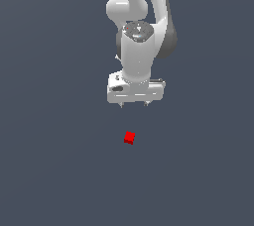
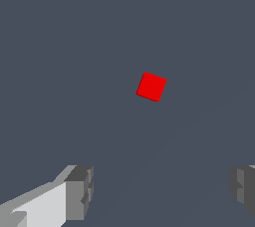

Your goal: Pick up the red cube and move it to a goal position.

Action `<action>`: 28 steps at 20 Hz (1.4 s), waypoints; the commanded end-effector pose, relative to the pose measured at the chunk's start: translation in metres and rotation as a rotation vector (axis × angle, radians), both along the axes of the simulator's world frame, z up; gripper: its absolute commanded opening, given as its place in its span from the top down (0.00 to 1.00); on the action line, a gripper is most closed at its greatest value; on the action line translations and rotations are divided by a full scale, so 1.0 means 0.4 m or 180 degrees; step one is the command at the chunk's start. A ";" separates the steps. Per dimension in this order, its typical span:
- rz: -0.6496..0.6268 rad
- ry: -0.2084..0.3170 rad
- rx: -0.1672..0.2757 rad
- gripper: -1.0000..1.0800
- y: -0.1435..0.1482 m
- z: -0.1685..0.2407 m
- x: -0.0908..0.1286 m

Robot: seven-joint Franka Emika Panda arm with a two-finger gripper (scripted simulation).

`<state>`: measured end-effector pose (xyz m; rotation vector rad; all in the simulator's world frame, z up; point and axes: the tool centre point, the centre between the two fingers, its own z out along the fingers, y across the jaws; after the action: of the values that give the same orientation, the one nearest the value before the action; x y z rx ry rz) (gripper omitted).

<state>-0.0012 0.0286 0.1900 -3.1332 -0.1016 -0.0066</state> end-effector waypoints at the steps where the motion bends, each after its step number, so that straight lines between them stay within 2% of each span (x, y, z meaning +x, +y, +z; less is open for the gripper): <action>1: 0.0000 0.0000 0.0000 0.04 0.000 0.000 0.000; 12: -0.0199 0.0003 -0.0006 0.04 -0.002 -0.078 0.031; 28: -0.0932 0.0013 -0.0021 0.04 -0.029 -0.361 0.146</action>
<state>0.0531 0.0183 0.0539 -3.1248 0.3281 0.0006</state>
